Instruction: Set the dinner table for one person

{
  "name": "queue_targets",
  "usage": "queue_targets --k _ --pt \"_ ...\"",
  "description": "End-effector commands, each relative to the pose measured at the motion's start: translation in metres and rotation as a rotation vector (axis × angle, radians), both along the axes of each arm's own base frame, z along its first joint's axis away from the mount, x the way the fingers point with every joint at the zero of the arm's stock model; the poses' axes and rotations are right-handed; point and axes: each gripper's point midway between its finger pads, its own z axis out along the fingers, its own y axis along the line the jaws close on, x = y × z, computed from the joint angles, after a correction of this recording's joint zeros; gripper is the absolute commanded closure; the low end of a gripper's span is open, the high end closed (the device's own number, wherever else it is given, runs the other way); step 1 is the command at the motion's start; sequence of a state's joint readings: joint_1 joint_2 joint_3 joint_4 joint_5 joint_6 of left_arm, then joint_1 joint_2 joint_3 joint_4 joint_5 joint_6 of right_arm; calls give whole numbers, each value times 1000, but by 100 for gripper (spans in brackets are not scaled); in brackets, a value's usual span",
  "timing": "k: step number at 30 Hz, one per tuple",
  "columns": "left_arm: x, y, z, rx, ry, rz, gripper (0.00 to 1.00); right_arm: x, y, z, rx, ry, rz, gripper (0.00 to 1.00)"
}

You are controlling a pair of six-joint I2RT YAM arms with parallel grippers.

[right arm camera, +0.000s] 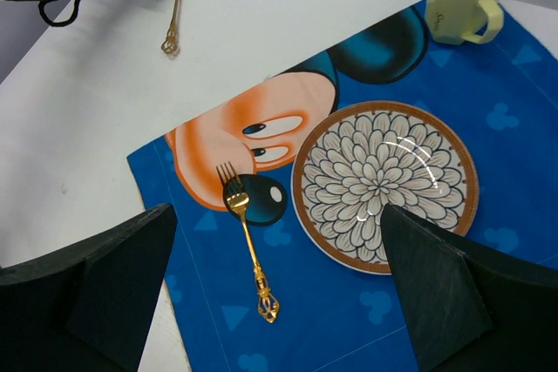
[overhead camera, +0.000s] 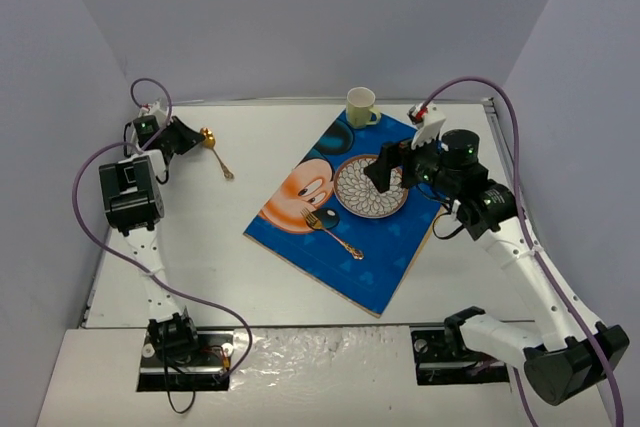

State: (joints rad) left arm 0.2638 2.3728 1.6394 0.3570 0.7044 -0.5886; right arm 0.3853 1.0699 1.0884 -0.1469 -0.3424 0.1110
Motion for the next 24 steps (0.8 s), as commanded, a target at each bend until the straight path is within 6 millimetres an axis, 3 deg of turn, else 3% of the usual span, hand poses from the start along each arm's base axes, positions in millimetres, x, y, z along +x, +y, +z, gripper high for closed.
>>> queue_targets --k 1,3,5,11,12,14,17,19,24 --pt "-7 -2 130 41 -302 28 100 13 34 22 37 -26 56 0" --pt "-22 -10 145 38 -326 40 100 15 53 19 26 -6 86 0" --pt "-38 -24 173 45 -373 40 100 22 73 15 13 10 107 0" --pt "-88 -70 202 62 -415 37 100 33 135 6 10 67 178 4" --pt "-98 -77 216 67 -437 42 100 32 146 5 14 75 196 6" --pt "-112 -97 211 78 -412 33 100 36 162 1 26 106 213 9" --pt "-139 -123 231 98 -444 30 100 42 182 0 34 124 224 16" --pt "-151 -147 228 81 -428 -9 100 42 194 -9 23 141 236 19" --pt "-174 -180 240 35 -433 -50 100 45 210 -12 11 140 237 26"
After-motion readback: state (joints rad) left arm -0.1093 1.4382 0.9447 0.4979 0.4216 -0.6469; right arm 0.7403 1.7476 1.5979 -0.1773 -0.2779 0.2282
